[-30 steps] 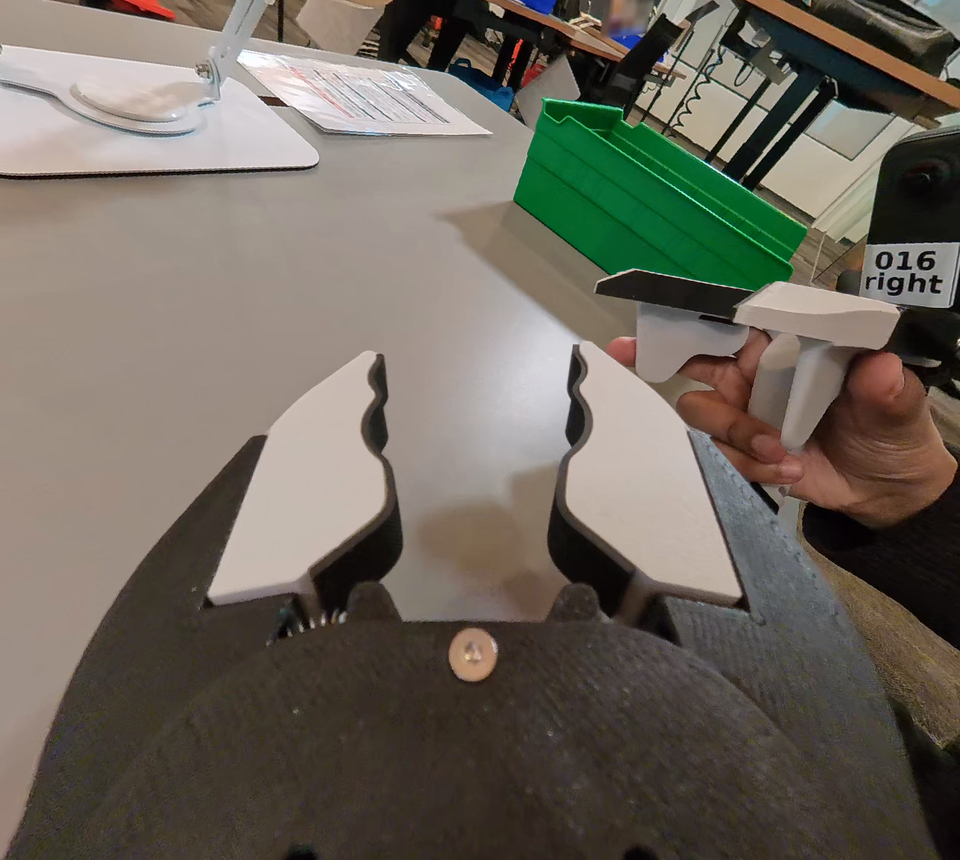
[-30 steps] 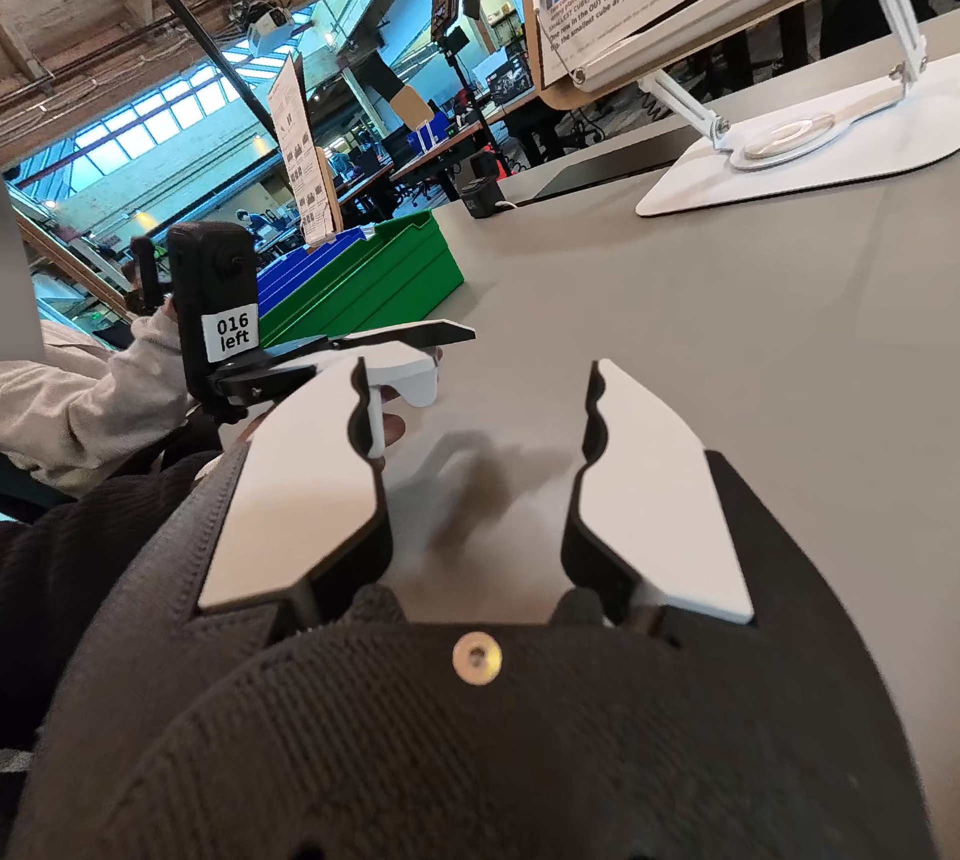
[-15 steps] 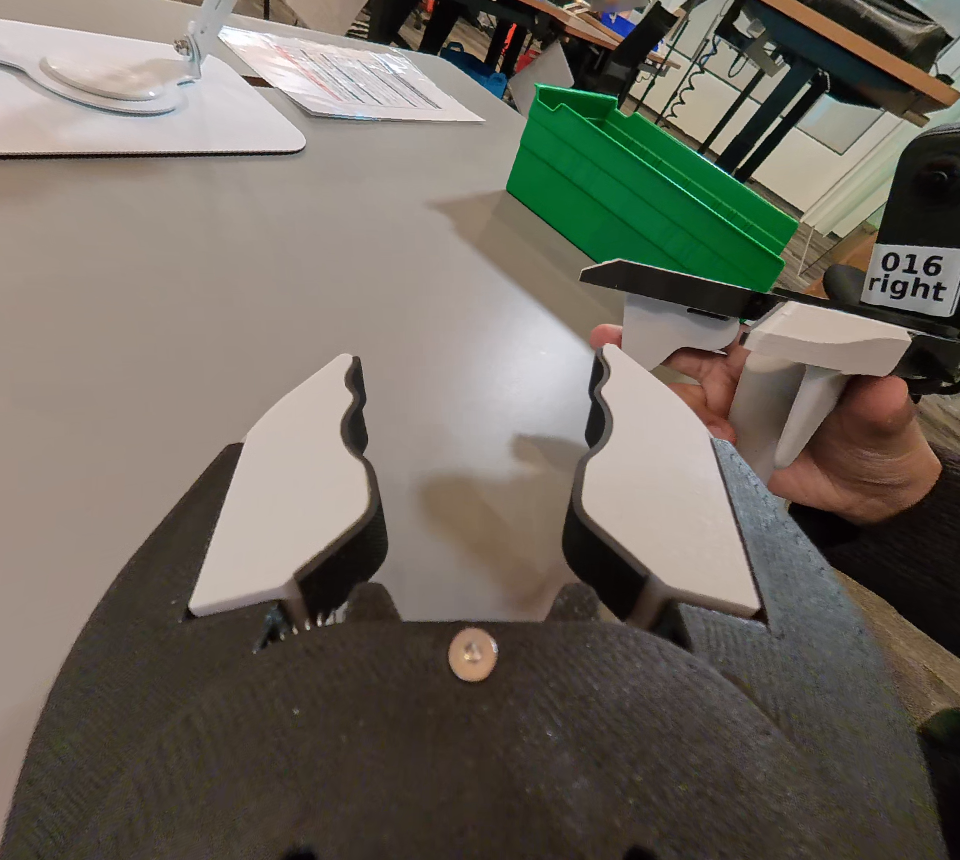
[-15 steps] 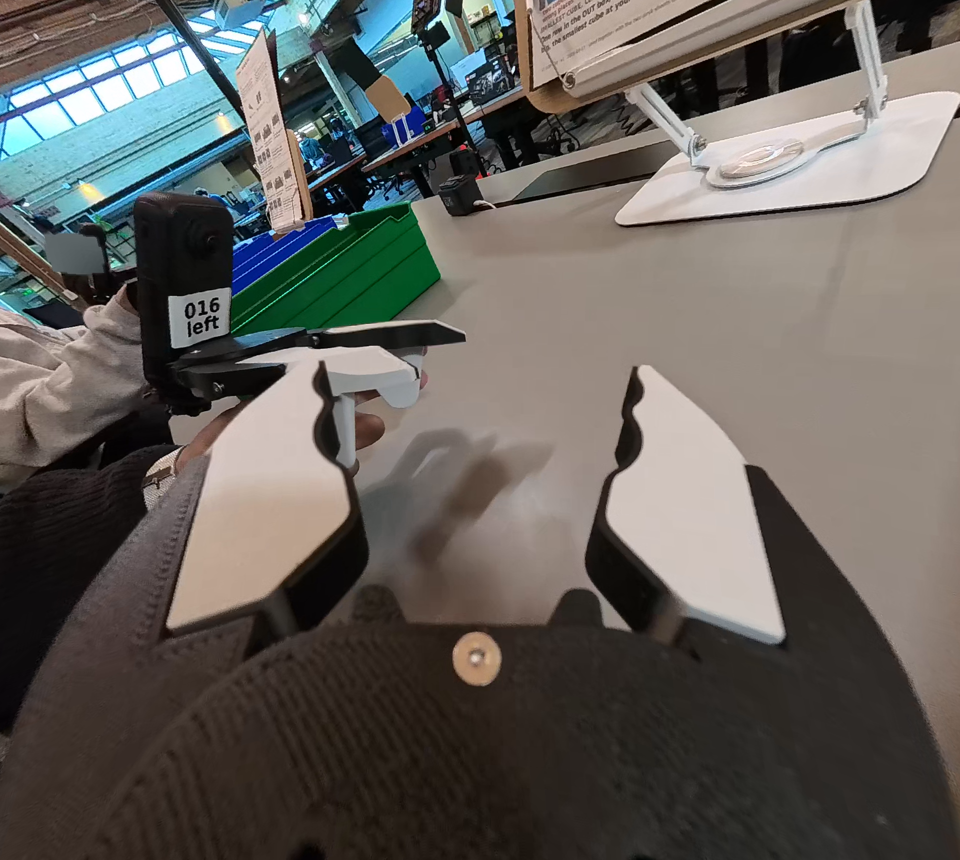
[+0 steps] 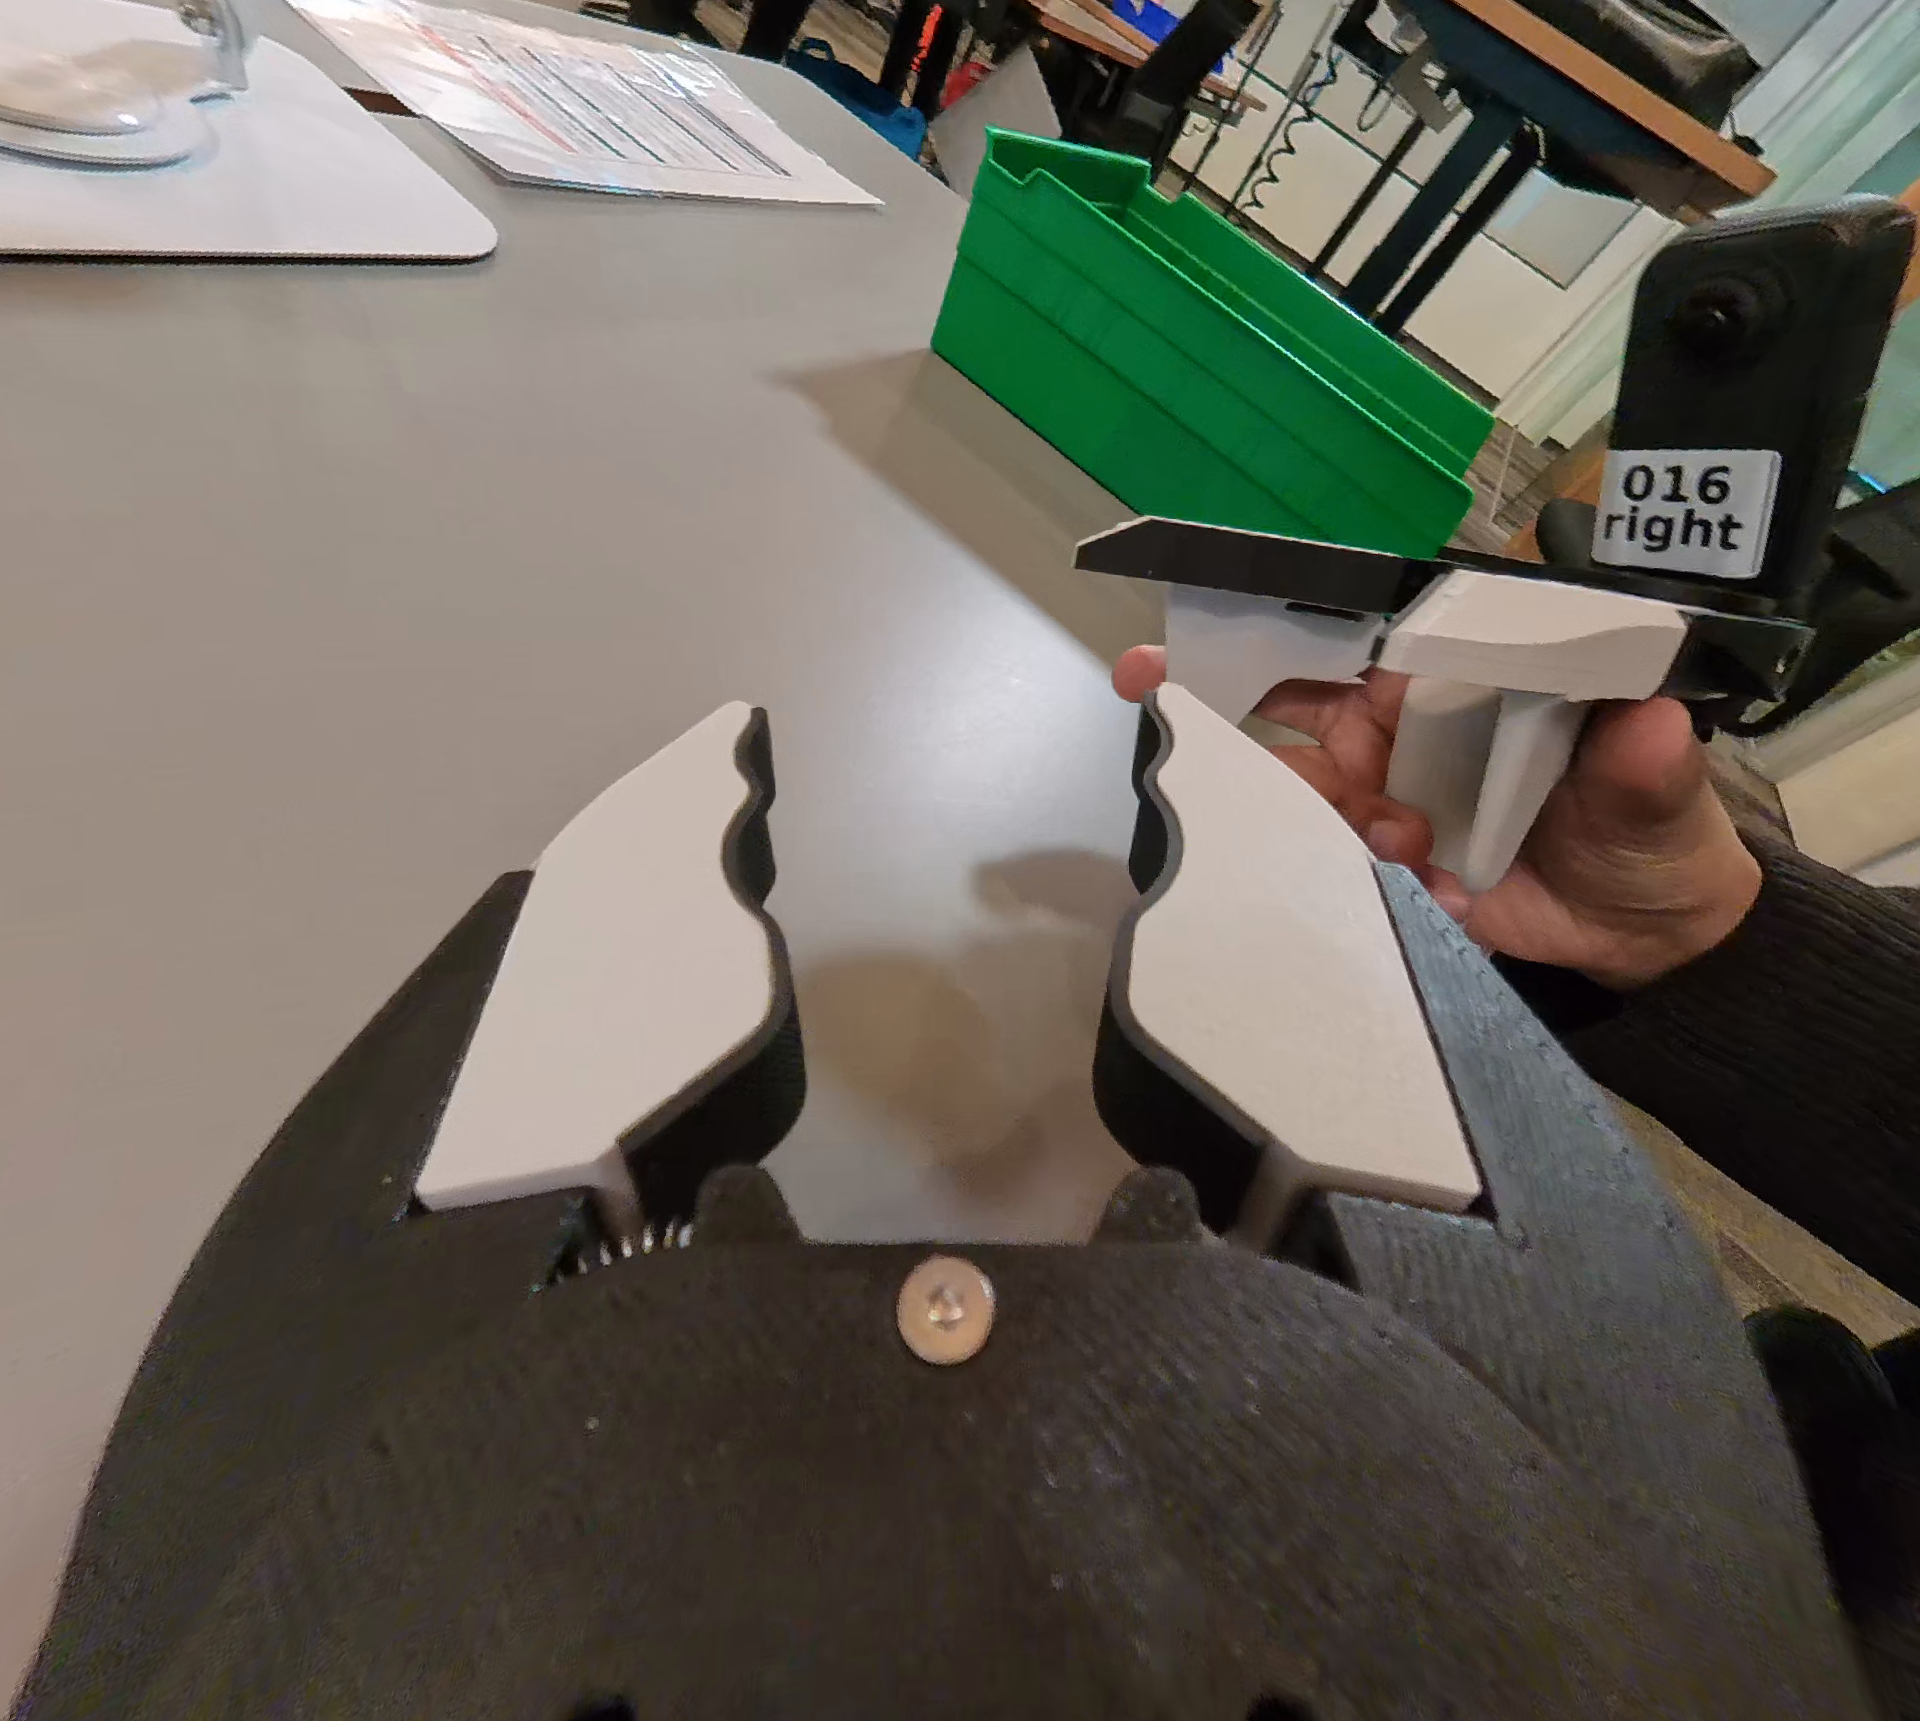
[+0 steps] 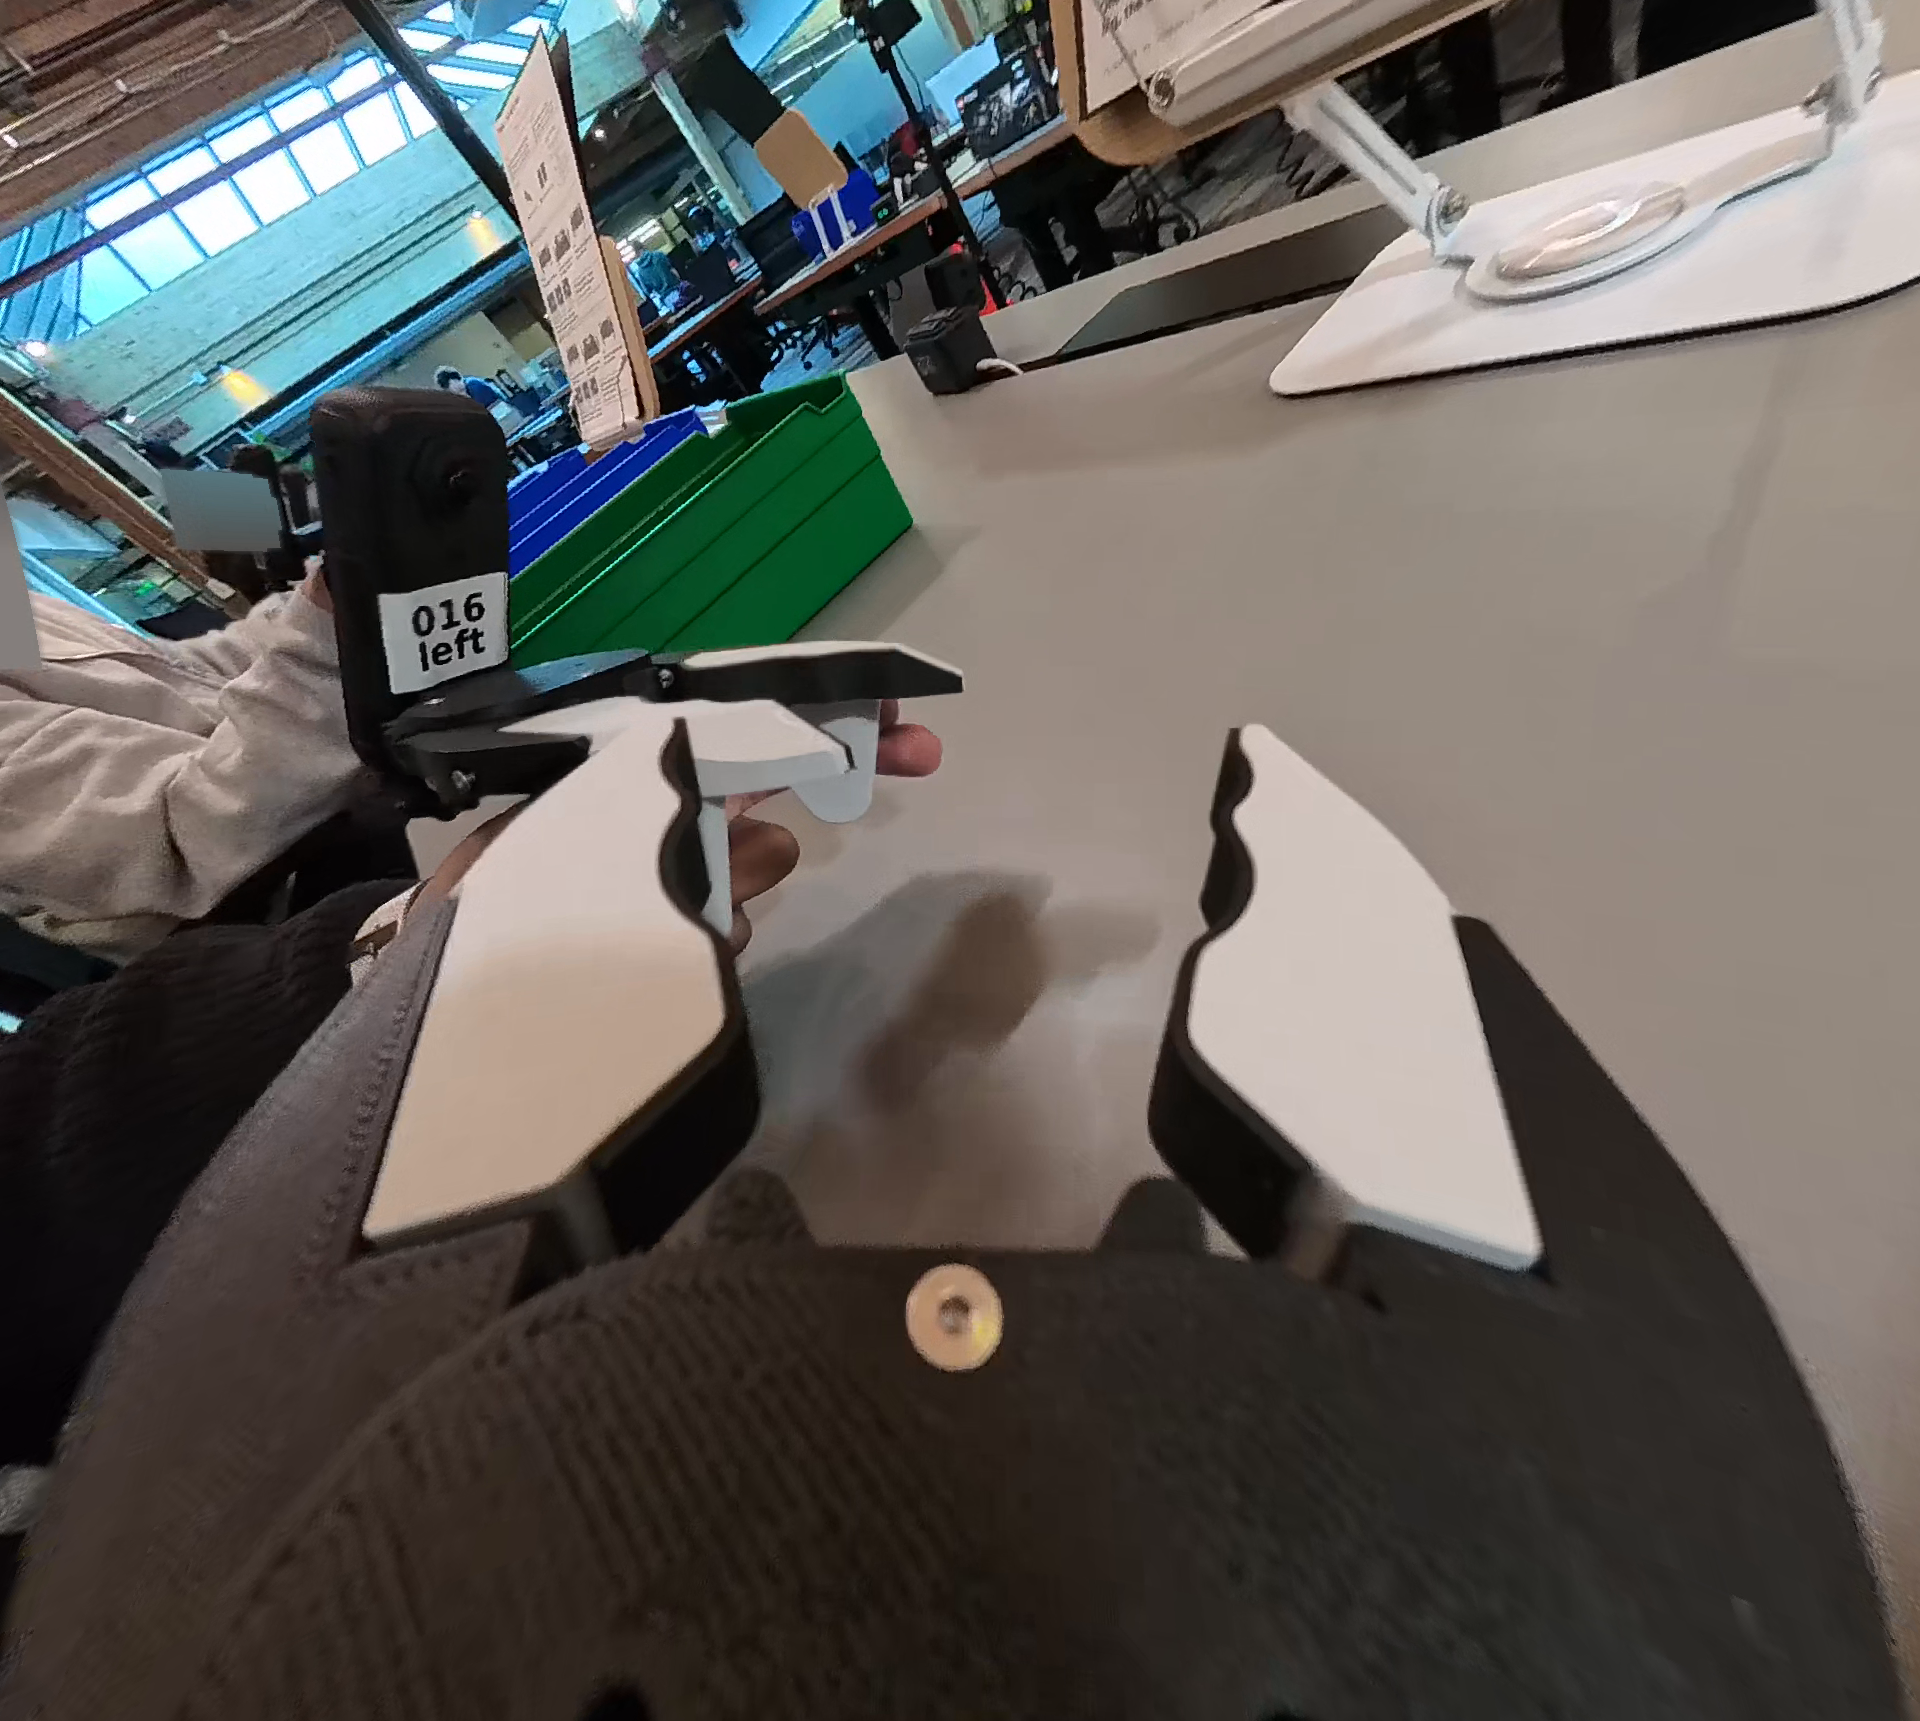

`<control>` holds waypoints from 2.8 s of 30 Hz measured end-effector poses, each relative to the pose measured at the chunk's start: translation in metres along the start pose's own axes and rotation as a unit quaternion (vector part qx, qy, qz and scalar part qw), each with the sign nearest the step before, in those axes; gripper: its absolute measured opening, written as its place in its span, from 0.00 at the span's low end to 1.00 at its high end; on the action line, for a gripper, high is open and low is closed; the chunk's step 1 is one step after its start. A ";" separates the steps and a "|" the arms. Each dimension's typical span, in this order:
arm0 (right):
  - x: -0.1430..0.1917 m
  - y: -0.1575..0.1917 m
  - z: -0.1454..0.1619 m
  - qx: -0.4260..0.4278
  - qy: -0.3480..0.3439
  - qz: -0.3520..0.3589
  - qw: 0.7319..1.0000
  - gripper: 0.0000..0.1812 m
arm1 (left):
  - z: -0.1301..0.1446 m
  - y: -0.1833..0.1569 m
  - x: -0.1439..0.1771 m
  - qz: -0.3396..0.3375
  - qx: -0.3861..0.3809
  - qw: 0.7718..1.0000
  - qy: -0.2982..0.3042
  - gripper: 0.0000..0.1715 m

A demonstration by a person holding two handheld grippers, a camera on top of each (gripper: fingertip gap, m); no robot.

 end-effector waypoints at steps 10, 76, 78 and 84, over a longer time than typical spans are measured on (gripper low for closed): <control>0.000 -0.002 0.000 -0.015 -0.001 -0.004 1.000 0.50 | 0.003 -0.004 -0.003 -0.004 -0.033 0.999 0.016 0.37; -0.013 -0.005 0.028 0.016 0.124 0.006 0.992 0.35 | 0.008 0.000 -0.007 -0.005 -0.014 1.000 0.027 0.36; -0.013 -0.006 0.027 0.019 0.121 0.010 0.992 0.33 | 0.009 0.000 -0.007 -0.004 -0.014 0.999 0.032 0.36; -0.011 -0.008 0.022 0.038 0.106 0.020 0.993 0.32 | 0.009 0.000 -0.007 -0.004 -0.012 0.999 0.033 0.37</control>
Point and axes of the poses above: each gripper's, where its closed fingertips meet, x back along the fingers, z out of its underside, y = z × x across the jaws, the point moved 7 cm from there along x, back along the fingers, and after that the axes turned 9 degrees about z, right-handed, at the moved point
